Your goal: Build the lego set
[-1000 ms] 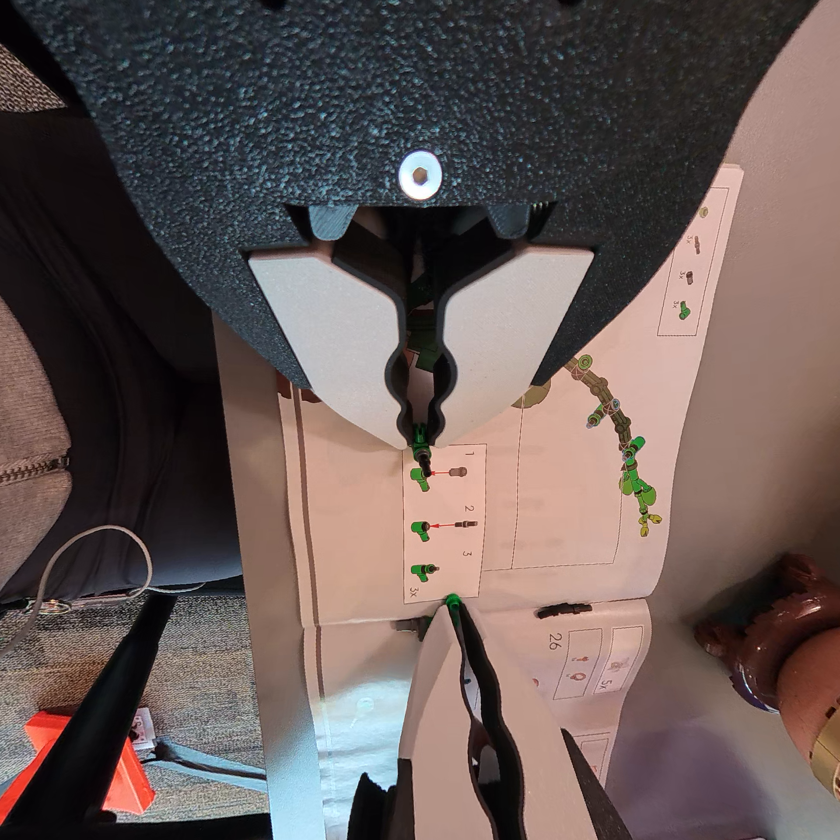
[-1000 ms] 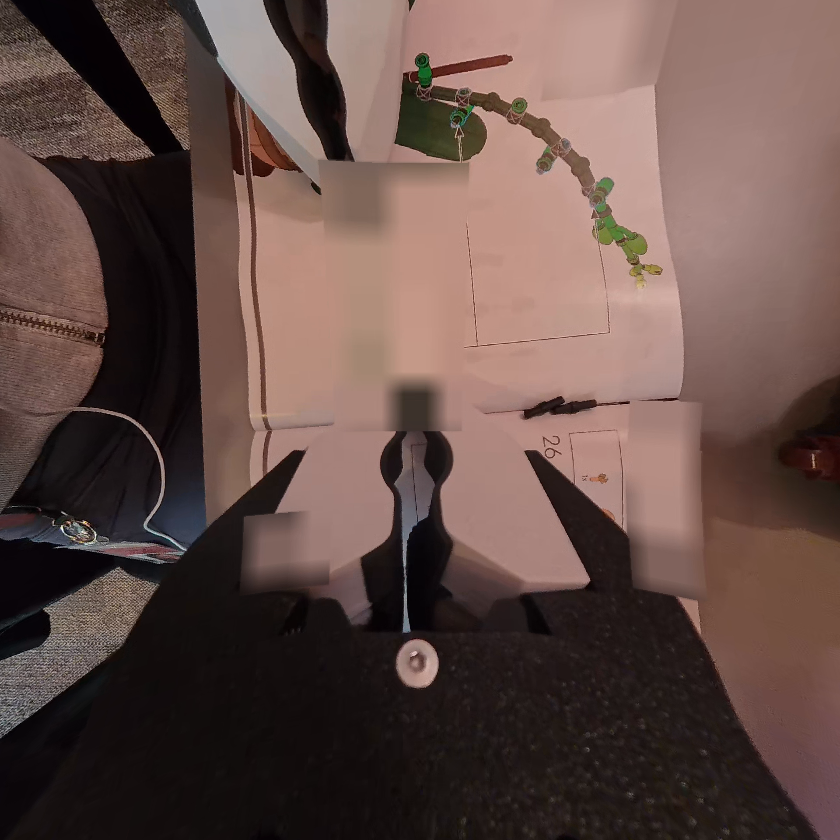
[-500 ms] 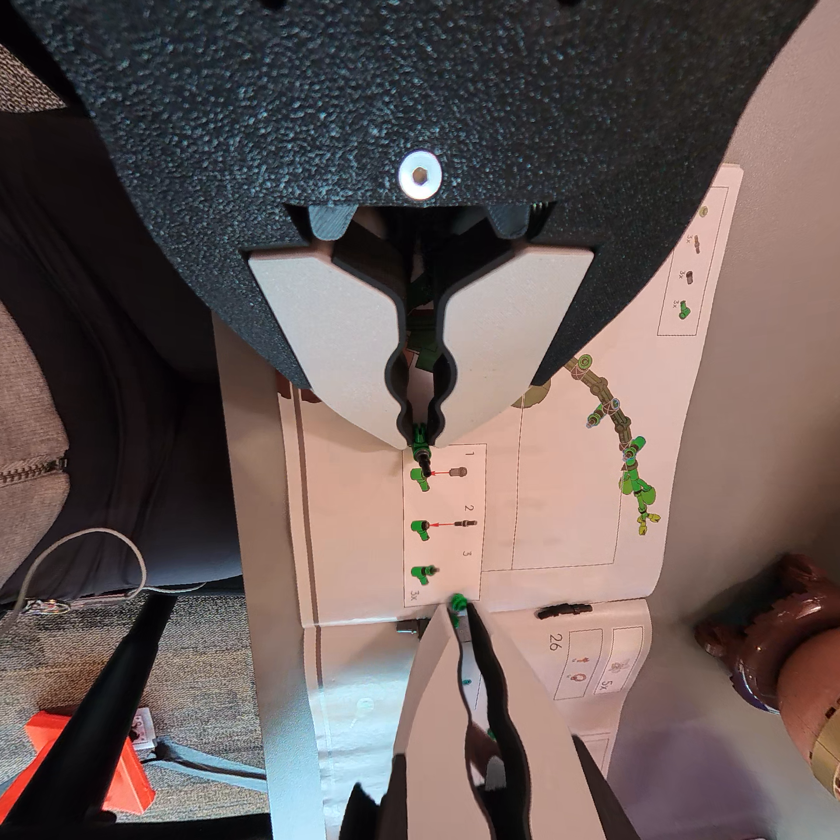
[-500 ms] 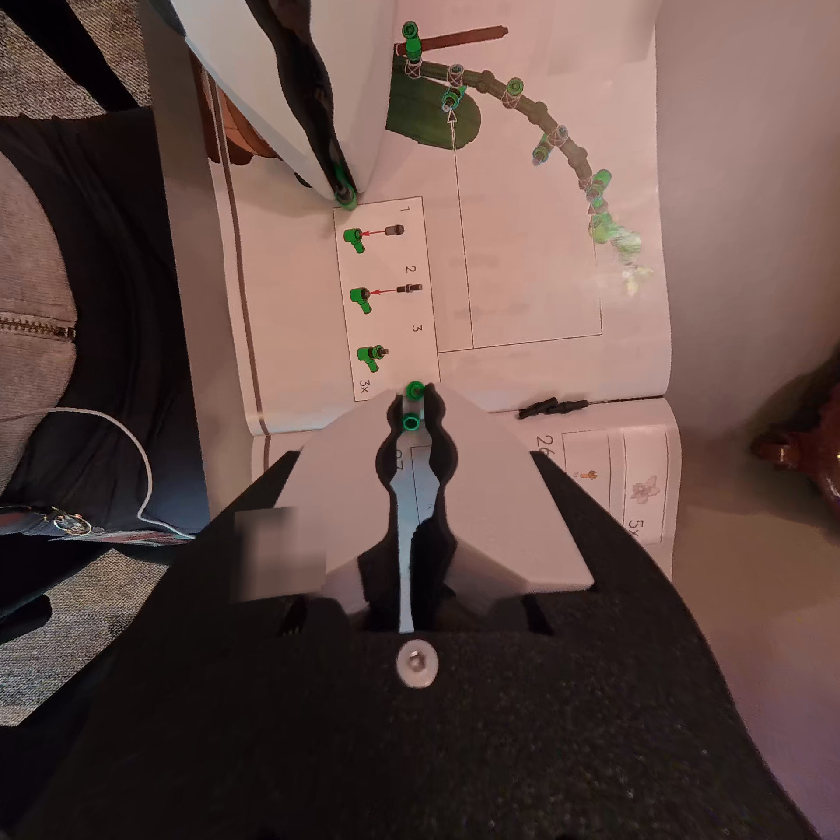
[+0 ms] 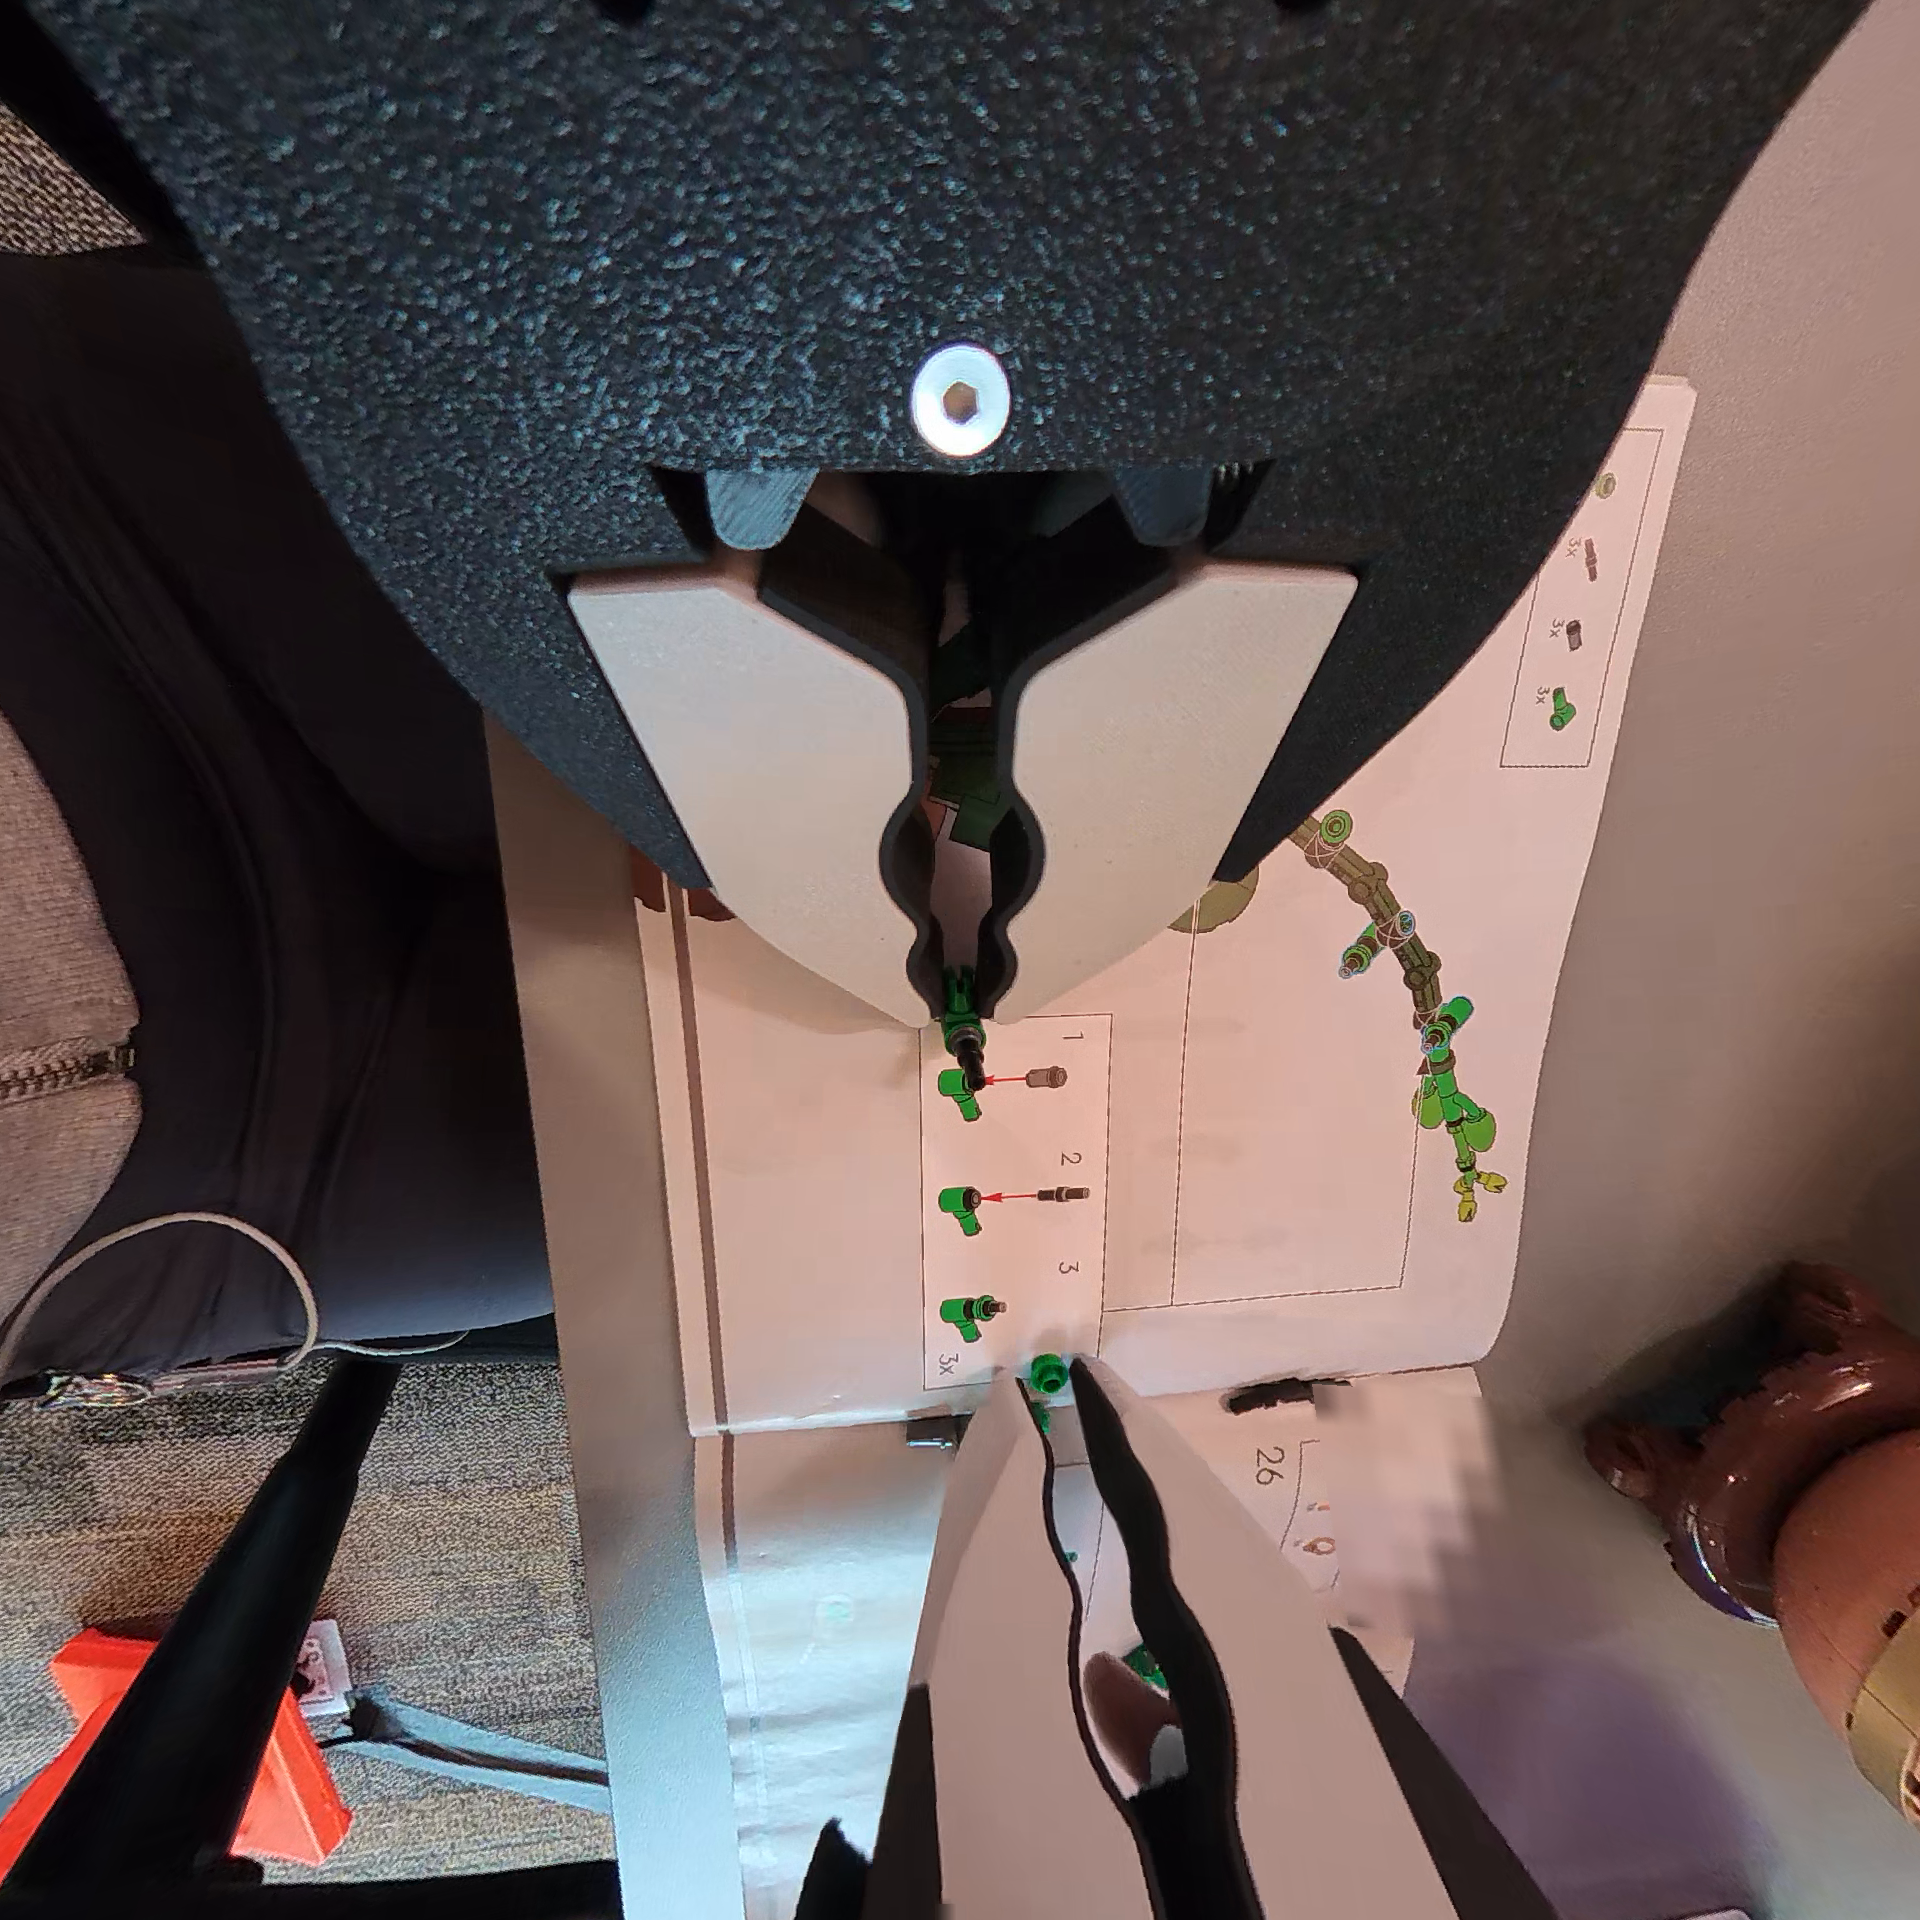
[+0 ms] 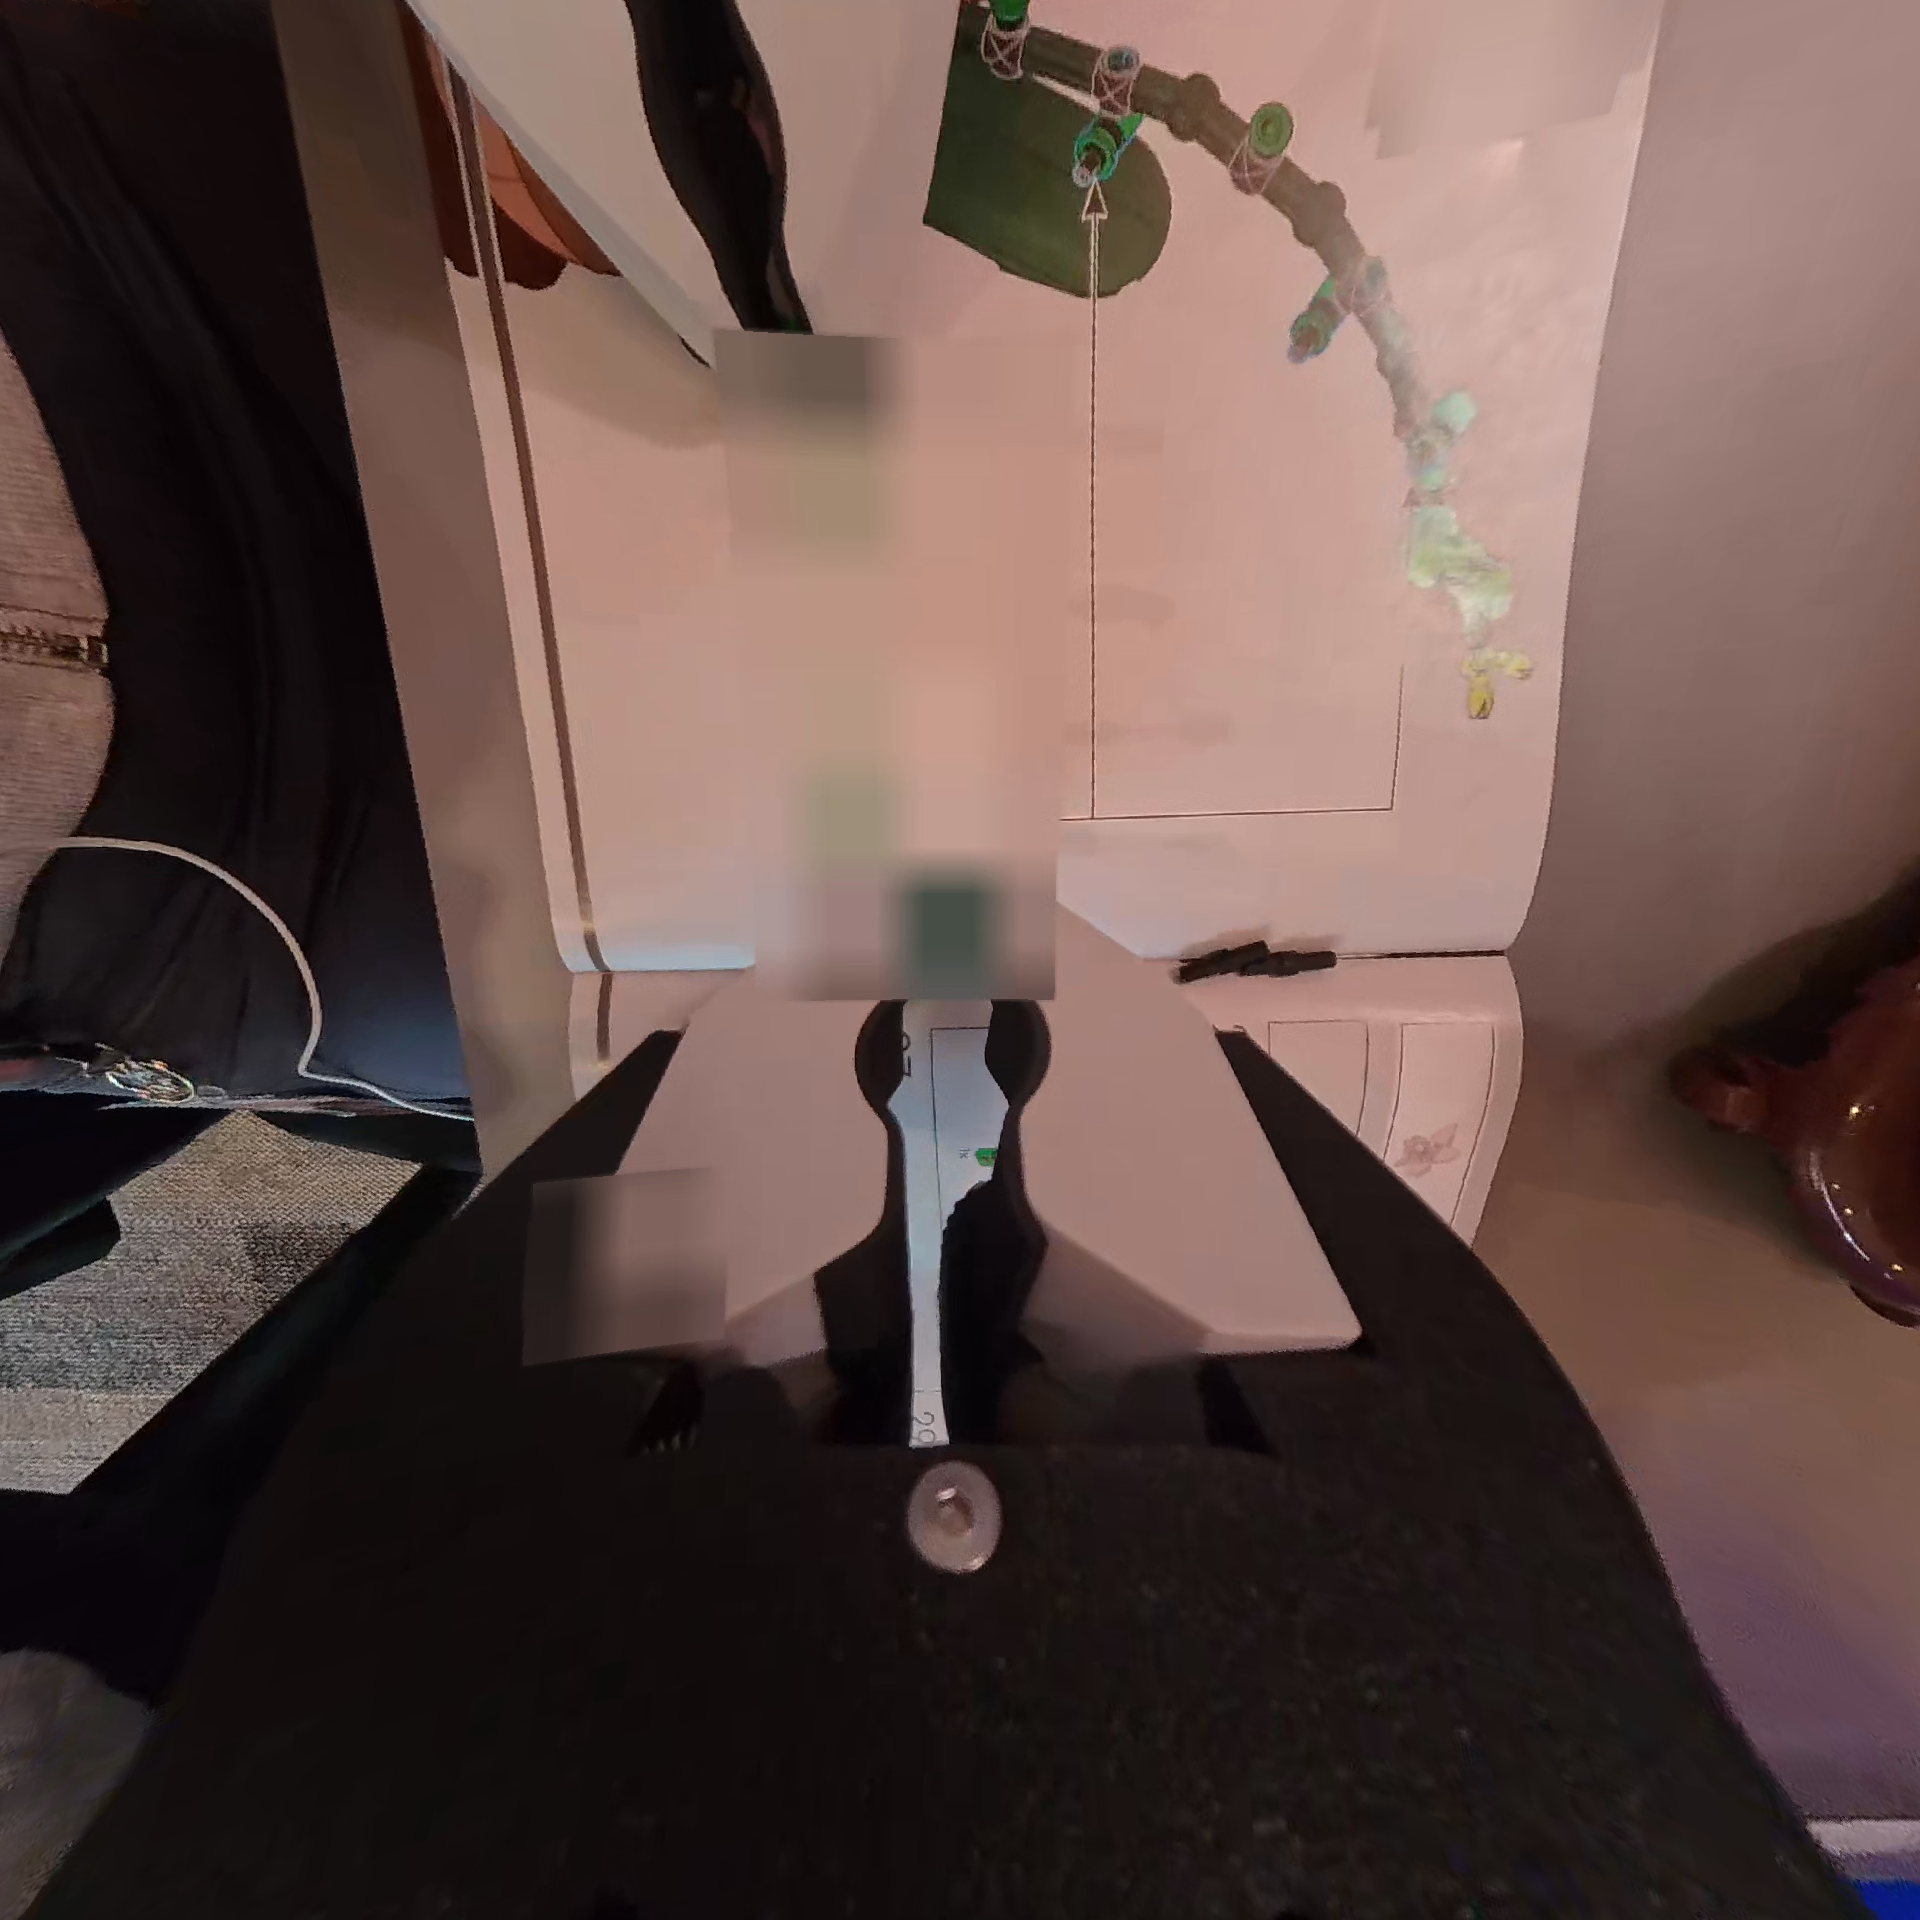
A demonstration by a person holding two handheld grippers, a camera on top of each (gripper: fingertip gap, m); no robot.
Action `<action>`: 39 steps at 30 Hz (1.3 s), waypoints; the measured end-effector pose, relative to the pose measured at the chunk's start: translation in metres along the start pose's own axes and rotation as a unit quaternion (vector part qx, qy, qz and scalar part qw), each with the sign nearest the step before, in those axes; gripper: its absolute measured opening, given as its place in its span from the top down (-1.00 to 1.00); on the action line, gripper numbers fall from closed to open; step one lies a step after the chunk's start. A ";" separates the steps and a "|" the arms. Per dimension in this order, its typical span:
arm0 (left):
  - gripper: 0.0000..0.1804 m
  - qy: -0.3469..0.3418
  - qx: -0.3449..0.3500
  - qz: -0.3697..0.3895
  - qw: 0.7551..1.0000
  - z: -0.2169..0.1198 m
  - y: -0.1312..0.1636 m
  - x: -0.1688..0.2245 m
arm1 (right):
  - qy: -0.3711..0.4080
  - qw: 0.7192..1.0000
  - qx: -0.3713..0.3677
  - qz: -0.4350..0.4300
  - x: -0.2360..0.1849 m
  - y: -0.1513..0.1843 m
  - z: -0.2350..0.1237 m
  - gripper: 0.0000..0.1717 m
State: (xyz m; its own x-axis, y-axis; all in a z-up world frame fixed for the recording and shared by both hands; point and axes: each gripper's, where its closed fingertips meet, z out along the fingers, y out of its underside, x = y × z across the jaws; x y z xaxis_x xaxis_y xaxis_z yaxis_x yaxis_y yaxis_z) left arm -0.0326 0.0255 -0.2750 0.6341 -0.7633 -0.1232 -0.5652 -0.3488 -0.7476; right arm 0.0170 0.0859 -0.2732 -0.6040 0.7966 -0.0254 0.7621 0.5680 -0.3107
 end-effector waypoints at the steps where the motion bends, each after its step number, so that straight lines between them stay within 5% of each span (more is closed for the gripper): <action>1: 0.94 0.000 0.000 0.000 1.000 0.000 0.000 0.000 | 0.002 1.000 -0.003 -0.001 0.000 0.001 0.001 0.88; 10: 0.94 0.003 0.000 -0.003 1.000 0.000 0.001 0.004 | -0.008 1.000 0.026 -0.002 0.001 -0.001 0.002 0.93; 16: 0.95 0.012 -0.001 -0.013 1.000 -0.002 0.000 0.008 | -0.054 0.973 0.224 0.003 -0.013 -0.044 -0.019 0.94; 19: 0.95 0.013 -0.001 -0.014 1.000 -0.002 0.000 0.006 | -0.082 0.960 0.266 0.002 -0.022 -0.063 -0.015 0.91; 39: 0.95 0.003 0.000 0.002 1.000 0.001 -0.002 0.009 | -0.059 0.991 0.123 -0.013 -0.021 -0.074 0.007 0.94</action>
State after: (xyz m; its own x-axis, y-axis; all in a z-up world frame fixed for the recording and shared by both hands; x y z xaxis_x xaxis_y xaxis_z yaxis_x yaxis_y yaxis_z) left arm -0.0252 0.0196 -0.2757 0.6285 -0.7683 -0.1213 -0.5674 -0.3463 -0.7471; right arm -0.0286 0.0255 -0.2562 -0.6569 0.7444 -0.1197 0.6742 0.5089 -0.5352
